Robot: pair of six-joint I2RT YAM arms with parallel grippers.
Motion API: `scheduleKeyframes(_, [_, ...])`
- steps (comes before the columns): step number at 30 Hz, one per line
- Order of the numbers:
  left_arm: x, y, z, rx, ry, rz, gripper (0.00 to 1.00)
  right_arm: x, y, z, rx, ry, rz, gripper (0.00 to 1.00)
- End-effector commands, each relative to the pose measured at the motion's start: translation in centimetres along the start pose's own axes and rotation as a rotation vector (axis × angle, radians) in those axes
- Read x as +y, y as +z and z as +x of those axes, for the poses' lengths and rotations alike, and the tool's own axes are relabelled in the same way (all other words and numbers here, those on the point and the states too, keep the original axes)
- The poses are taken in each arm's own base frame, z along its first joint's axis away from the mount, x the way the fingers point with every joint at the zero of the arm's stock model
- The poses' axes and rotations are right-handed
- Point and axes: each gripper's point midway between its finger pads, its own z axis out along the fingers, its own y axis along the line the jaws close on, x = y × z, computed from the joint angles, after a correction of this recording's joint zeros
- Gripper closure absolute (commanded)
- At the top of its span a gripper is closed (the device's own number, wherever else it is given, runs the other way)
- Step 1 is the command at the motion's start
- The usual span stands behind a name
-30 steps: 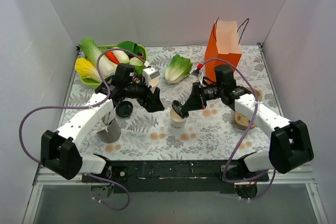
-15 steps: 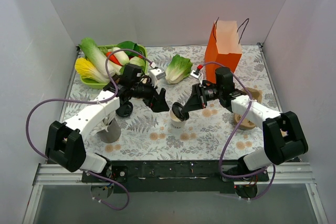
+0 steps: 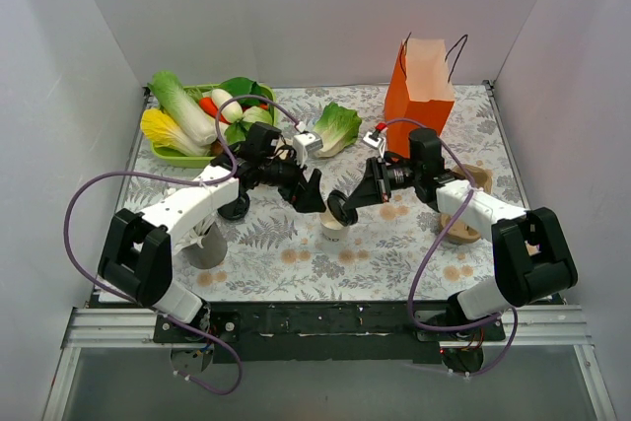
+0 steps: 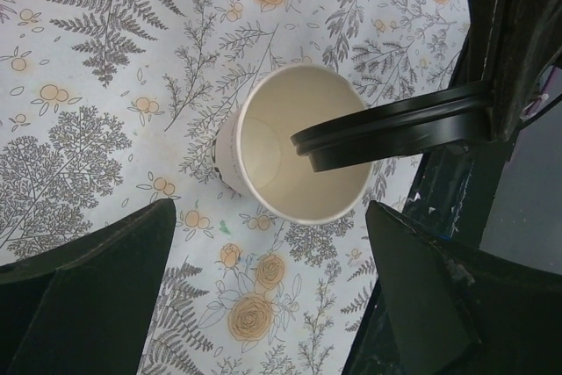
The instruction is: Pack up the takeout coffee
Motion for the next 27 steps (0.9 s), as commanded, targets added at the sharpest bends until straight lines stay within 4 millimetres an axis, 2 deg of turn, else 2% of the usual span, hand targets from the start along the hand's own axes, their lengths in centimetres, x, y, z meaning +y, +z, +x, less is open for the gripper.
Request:
scheduleKeyframes(1, [0.4, 0.2, -2.0, -0.048, 0.054, -0.014, 0.1, -0.7, -0.3, -0.4, -0.02, -0.013, 0.021, 0.95])
scheduleKeyframes(9, [1.4, 1.3, -1.5, -0.043, 0.001, -0.029, 0.11, -1.1, -0.7, -0.8, -0.037, -0.013, 0.043, 0.93])
scheduleKeyframes(15, [1.4, 2.0, -0.4, -0.021, -0.031, 0.0, 0.12, -1.5, -0.8, -0.7, -0.041, 0.0, 0.056, 0.92])
scheduleKeyframes(27, [1.2, 2.3, 0.5, -0.007, -0.047, 0.015, 0.13, -2.0, -1.3, -0.9, -0.062, 0.0, 0.09, 0.91])
